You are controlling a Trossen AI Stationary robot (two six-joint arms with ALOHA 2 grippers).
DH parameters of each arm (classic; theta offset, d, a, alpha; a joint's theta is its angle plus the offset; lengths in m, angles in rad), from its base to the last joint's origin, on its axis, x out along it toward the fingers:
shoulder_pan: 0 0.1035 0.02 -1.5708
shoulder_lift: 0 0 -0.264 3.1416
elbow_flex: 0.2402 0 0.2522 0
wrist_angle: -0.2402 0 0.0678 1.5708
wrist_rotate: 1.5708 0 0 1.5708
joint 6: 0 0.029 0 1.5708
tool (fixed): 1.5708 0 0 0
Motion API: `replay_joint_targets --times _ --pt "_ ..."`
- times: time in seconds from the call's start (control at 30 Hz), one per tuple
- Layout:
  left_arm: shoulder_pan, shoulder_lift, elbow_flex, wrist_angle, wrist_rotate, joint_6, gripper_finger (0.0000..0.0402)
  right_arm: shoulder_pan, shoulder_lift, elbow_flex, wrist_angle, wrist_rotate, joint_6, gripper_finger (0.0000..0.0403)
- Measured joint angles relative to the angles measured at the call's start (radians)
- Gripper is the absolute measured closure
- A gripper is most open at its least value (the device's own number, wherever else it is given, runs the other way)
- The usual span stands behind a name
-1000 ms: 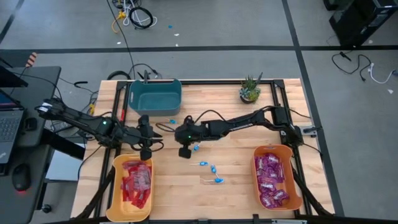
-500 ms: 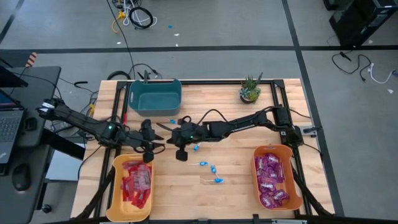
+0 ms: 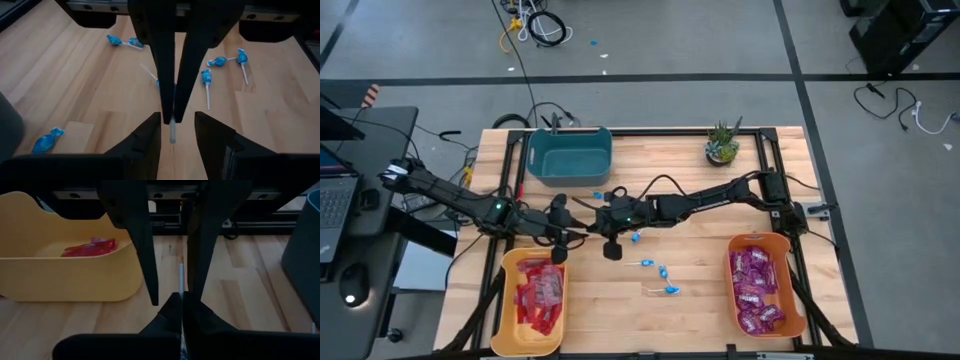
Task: Sort candy
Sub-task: Put the blue candy into the blue bin
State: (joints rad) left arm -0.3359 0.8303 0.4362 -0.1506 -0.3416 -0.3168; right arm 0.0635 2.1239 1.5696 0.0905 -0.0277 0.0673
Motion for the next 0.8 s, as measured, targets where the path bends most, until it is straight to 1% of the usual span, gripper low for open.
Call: replay_joint_targets --times 0.1,0.23,0.4,0.57,0.63,0.7,0.8 --pt "0.000 0.000 0.000 0.004 0.001 0.000 0.0286 0.000 0.000 0.000 -0.001 0.000 0.000 0.0403" --pt "0.000 0.000 0.000 0.001 0.006 0.000 0.0305 0.000 0.000 0.000 -0.001 0.000 -0.006 0.0403" --pt "0.000 0.000 0.000 -0.003 0.017 -0.001 0.0342 0.001 0.000 0.000 -0.001 -0.002 -0.011 0.0403" --pt "0.000 0.000 0.000 -0.008 0.055 -0.001 0.0388 0.003 0.000 0.000 -0.009 -0.011 -0.012 0.0402" --pt "0.000 0.000 0.000 -0.010 0.063 -0.002 0.0395 0.003 0.000 0.000 -0.012 -0.018 -0.014 0.0402" --pt "0.000 0.000 0.000 -0.012 0.064 -0.002 0.0396 0.002 0.000 0.000 -0.017 -0.022 -0.008 0.0395" --pt "0.001 0.000 0.000 -0.021 0.064 -0.002 0.0399 0.002 0.000 0.002 -0.030 -0.022 0.007 0.0371"
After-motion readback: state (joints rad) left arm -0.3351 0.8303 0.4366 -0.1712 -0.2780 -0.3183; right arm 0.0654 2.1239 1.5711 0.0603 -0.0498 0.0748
